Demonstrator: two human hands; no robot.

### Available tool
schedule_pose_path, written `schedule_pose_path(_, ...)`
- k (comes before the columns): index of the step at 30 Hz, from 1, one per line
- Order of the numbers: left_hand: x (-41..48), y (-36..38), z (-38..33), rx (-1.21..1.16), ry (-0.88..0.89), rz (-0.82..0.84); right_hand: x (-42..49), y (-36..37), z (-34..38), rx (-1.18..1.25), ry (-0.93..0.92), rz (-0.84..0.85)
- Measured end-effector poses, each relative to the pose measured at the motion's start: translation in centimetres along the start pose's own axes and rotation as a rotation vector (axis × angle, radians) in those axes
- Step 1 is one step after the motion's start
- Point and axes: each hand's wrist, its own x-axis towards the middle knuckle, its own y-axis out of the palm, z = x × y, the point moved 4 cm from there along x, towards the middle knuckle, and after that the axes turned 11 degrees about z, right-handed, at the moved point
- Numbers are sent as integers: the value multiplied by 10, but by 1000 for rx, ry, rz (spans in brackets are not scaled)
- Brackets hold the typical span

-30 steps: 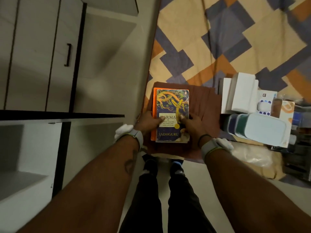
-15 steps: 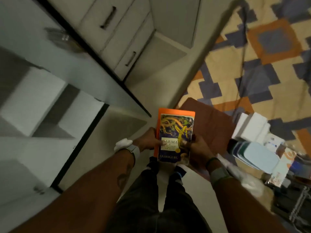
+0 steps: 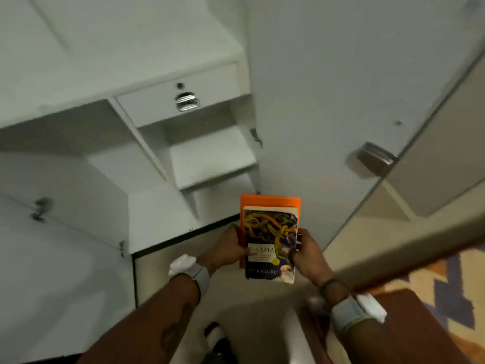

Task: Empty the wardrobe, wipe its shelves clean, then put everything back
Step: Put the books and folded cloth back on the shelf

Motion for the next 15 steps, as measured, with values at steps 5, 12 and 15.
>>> schedule_pose_path(5, -25, -182, 2, -73, 147, -200, 88, 72, 164, -88, -197, 39)
schedule_pose_path(12, -95, -394, -31, -106, 327, -431, 163, 157, 372, -99, -449, 81)
schedule_pose_path(15, -111, -463, -54, -109, 422, -514, 191, 172, 452, -121, -562, 94)
